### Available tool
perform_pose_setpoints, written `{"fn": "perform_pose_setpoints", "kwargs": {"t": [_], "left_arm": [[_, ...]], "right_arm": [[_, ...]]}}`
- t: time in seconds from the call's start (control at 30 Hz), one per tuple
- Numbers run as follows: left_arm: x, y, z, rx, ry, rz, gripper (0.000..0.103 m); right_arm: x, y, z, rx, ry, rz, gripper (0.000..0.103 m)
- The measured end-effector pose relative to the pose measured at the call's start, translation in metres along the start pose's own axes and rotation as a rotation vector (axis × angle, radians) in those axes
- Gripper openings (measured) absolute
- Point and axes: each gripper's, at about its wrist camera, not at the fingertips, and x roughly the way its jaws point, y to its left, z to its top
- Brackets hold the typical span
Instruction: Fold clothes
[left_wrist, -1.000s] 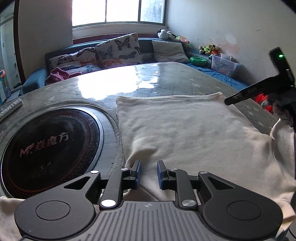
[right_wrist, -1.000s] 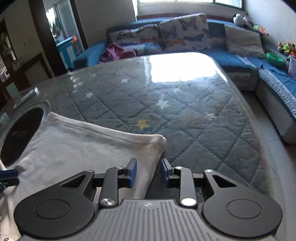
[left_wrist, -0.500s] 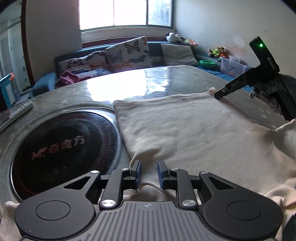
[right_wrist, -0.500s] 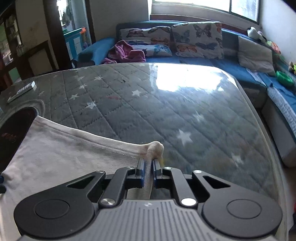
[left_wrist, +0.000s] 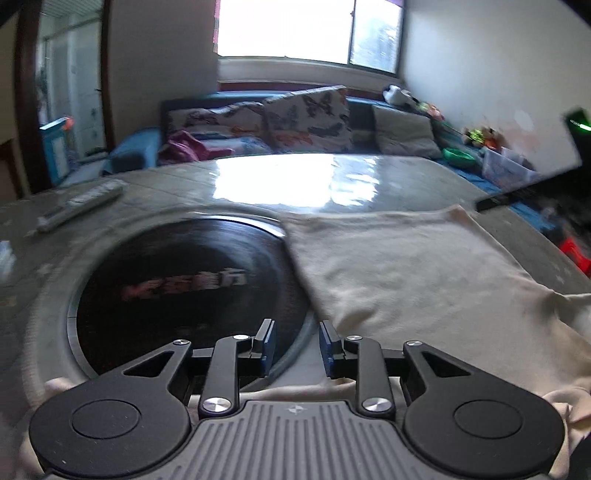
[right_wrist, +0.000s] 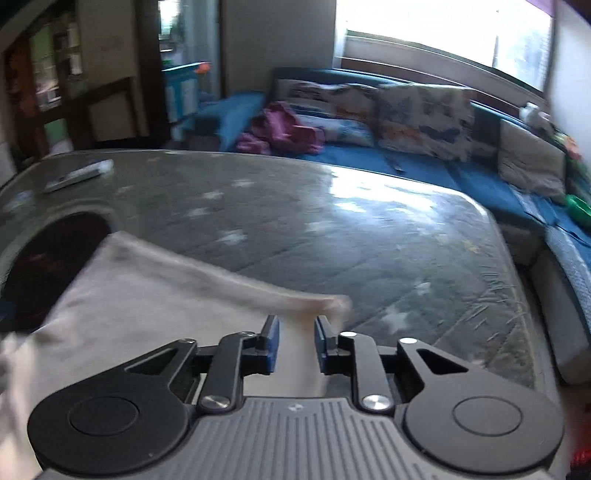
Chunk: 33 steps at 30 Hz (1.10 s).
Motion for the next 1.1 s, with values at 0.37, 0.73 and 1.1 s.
{"fn": "perform_pose_setpoints", "kwargs": {"t": [0.37,0.73,1.1], "left_arm": [[-0.046,0.047,-0.037,-0.154,0.013,0.267,0.043],[-0.059,0.082,-0.061,-0.293,0.039,0.391,0.055],[-0.058,0.092,-0.062,-0.317,0.002,0.389,0.022]], "right_arm": [[-0.05,0.125,-0.08,-0.213,0.032,0.279,0.042],[-0.041,0.178,-0.098,-0.268,-0.025,0.2,0.052],[-0.066,0.21,-0.125,-0.413,-0.062,0.216,0.077]]}}
